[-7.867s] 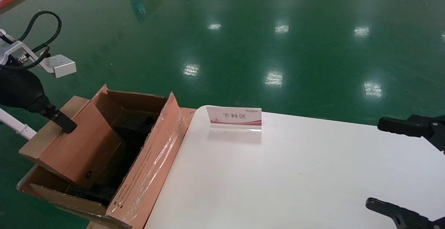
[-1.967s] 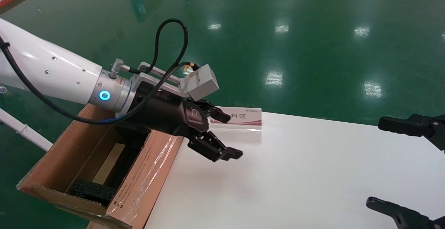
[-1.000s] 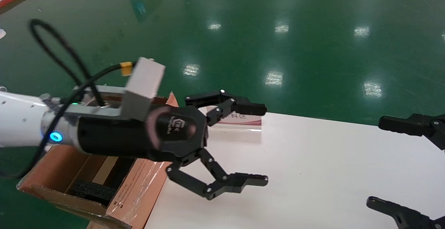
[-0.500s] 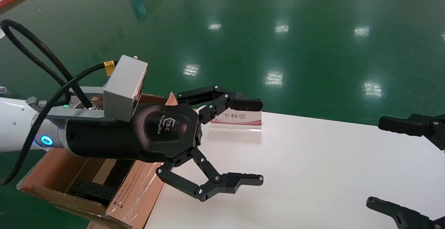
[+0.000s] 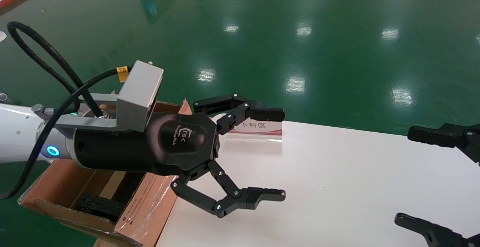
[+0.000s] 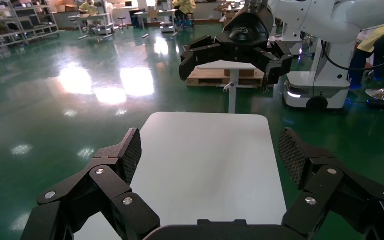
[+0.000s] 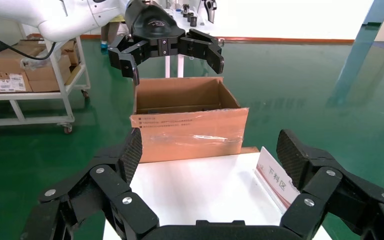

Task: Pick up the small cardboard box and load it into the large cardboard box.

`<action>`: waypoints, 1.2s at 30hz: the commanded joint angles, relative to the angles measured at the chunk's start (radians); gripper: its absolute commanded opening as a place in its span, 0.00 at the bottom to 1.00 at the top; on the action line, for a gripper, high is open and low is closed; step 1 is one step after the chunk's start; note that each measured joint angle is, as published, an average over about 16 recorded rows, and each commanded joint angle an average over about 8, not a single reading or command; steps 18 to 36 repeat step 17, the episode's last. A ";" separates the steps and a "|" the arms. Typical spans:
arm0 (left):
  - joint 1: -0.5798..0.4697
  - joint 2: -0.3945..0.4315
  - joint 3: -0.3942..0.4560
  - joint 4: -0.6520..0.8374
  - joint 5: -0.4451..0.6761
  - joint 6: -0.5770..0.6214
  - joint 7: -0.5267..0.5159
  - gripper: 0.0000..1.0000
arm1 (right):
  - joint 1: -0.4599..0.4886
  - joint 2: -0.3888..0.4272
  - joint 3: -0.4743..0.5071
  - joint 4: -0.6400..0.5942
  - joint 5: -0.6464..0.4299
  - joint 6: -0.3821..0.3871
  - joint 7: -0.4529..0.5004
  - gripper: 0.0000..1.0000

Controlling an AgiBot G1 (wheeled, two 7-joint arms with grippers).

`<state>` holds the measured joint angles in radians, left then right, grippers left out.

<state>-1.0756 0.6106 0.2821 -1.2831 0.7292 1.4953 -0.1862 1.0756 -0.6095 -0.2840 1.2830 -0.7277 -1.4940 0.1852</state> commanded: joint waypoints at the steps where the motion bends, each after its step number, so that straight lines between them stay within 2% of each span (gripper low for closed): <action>1: 0.000 0.000 0.000 0.000 0.000 0.000 0.000 1.00 | 0.000 0.000 0.001 0.000 0.000 0.000 0.000 1.00; 36: 0.001 0.000 -0.001 0.000 -0.002 0.000 0.001 1.00 | -0.001 -0.001 0.005 0.001 -0.003 -0.001 0.002 1.00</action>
